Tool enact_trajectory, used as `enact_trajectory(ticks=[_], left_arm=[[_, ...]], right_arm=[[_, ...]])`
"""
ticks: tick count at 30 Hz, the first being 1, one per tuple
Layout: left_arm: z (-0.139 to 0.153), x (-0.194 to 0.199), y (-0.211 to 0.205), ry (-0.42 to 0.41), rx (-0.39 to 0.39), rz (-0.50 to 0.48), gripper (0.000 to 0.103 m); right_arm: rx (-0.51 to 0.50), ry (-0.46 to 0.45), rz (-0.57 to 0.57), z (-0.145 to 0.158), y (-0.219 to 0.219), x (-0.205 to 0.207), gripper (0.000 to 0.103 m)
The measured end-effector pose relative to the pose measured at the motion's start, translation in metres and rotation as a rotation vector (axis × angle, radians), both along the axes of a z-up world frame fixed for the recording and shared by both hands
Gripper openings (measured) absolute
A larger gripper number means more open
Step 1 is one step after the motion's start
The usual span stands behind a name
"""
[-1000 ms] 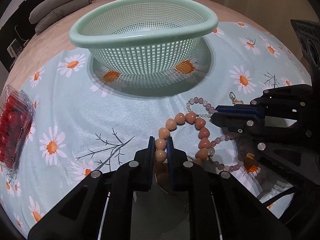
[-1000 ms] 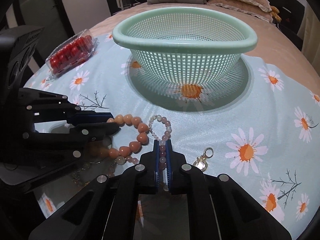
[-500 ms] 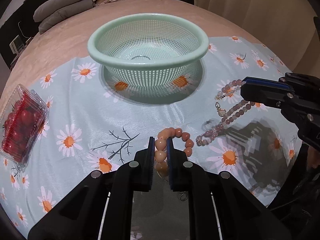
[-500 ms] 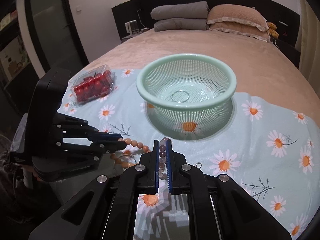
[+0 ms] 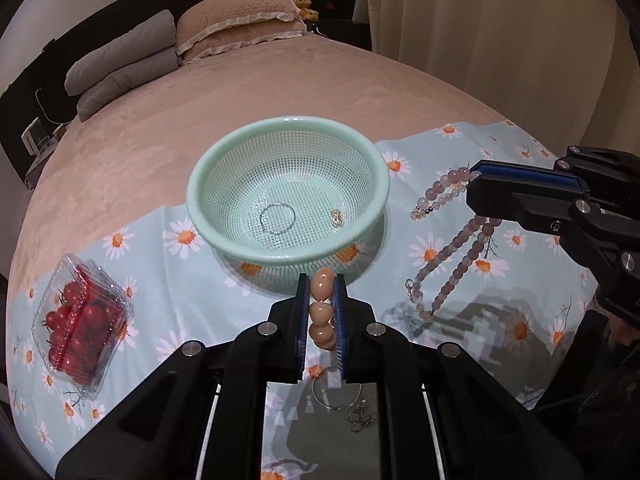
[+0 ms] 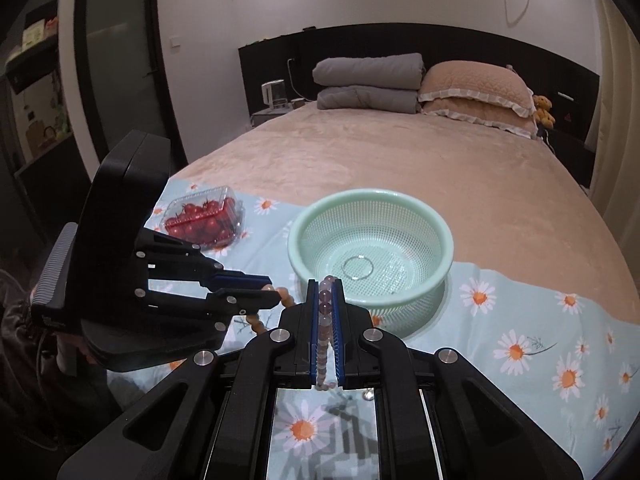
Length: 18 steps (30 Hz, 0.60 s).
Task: Organize jewelry
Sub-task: 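Lift both bracelets and carry them over the green basket, then open both grippers to drop the bracelets into the basket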
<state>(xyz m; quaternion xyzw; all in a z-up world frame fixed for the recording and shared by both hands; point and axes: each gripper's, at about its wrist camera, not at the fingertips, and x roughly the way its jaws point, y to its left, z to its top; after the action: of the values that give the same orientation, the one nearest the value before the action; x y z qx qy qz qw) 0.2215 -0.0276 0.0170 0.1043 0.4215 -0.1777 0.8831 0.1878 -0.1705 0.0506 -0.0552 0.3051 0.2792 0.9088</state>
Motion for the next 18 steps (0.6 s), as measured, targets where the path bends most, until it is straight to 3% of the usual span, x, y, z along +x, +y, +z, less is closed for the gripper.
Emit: enact_trajectory(ticks=[9,18], left_arm=[[0.036,0.031,0.000,-0.064,-0.008,-0.002,0.012],[0.044,0.064,-0.007,-0.070,-0.010,-0.005,0.012]], right_arm=[[-0.024,-0.068,0.007,0.028,0.009,0.033,0.006],[-0.003,-0.064,-0.041,0.029,0.000,0.068,0.006]])
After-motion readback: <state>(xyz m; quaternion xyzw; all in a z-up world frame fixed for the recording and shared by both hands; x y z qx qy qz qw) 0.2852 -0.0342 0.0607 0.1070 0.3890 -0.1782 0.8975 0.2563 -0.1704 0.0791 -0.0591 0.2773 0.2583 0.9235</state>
